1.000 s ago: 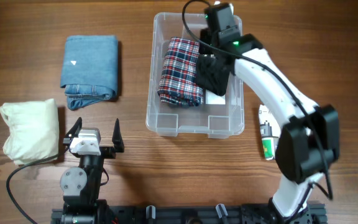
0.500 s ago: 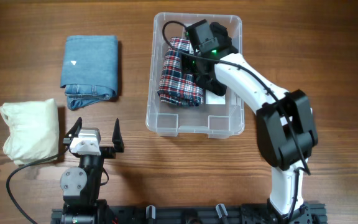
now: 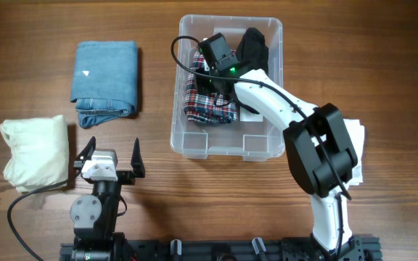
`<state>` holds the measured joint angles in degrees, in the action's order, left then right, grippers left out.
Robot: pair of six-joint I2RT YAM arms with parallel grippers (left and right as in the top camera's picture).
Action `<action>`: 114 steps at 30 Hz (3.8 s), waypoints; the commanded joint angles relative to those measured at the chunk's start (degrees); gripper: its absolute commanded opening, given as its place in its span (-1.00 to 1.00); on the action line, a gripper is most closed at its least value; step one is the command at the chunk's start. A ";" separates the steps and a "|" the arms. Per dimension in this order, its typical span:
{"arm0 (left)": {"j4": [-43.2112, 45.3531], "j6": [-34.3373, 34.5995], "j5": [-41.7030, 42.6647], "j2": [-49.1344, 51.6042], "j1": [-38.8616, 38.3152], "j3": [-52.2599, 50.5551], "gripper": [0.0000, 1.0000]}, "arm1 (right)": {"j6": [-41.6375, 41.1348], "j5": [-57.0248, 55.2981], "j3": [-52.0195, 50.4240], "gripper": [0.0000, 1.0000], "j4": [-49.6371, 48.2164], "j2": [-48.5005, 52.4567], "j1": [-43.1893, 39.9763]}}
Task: Pack container
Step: 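Lower the black garment into the container's right side, adjusting placement, then open the right gripper and withdraw it from the container, then move the right gripper down to the white folded item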
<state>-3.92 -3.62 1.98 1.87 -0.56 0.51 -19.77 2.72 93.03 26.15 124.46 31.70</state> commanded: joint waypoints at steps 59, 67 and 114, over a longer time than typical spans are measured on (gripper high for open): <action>-0.44 -0.63 -0.13 -0.17 0.46 -0.20 1.00 | 6.19 -10.38 0.85 -0.31 -7.67 4.57 -9.81; -0.44 -0.63 -0.13 -0.17 0.46 -0.20 1.00 | 9.27 -10.12 0.85 -0.31 -9.64 4.57 -9.99; -0.44 -0.63 -0.13 -0.17 0.46 -0.20 0.99 | -67.14 -29.20 -3.52 1.00 65.96 -36.98 -25.29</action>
<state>-3.92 -3.62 1.98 1.89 -0.56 0.51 -76.12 -28.58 92.77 91.81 88.36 6.55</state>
